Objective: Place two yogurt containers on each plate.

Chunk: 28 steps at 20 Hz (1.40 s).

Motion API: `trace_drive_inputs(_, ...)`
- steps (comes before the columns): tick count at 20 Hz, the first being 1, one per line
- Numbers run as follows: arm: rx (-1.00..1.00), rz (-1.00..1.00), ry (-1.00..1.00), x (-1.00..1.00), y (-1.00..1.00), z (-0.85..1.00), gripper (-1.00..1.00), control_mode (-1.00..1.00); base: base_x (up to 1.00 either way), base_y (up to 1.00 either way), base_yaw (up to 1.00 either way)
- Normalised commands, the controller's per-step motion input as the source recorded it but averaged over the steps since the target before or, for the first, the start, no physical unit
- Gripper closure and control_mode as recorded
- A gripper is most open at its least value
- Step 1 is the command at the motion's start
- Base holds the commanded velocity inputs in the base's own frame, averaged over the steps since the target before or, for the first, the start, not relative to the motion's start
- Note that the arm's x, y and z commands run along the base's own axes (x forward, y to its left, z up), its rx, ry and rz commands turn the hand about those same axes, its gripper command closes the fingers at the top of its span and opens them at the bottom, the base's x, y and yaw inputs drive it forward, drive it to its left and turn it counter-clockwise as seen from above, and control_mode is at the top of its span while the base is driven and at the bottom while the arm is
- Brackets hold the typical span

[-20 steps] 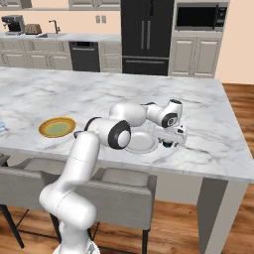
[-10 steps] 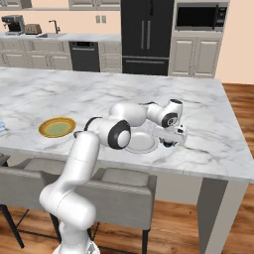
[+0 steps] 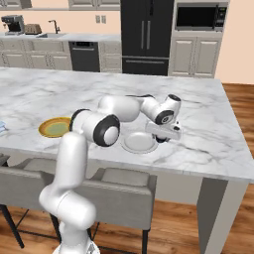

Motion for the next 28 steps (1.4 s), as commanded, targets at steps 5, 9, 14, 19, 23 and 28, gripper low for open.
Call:
trace_drive_inputs(5,-0.16,0.0,0.13,0.19,0.74,0.17,1.0,-1.0,0.0,0.0,0.0)
trace_drive_inputs(9,-0.05,0.0,0.19,0.26,0.03,0.0,1.0,-1.0,0.0,0.0,0.0)
trace_drive_inputs(14,0.0,0.0,0.03,0.14,0.0,-0.1,1.0,-1.0,0.0,0.0,0.0)
trace_drive_inputs(19,0.0,0.0,0.07,0.39,0.0,-0.04,1.0,-1.0,0.0,0.0,0.0)
trace_drive_inputs(23,0.0,0.0,0.11,0.04,-0.08,-0.03,1.0,-1.0,0.0,0.0,0.0)
trace_drive_inputs(28,0.02,0.0,0.03,-0.2,-0.01,-0.11,1.0,-1.0,0.0,0.0,0.0)
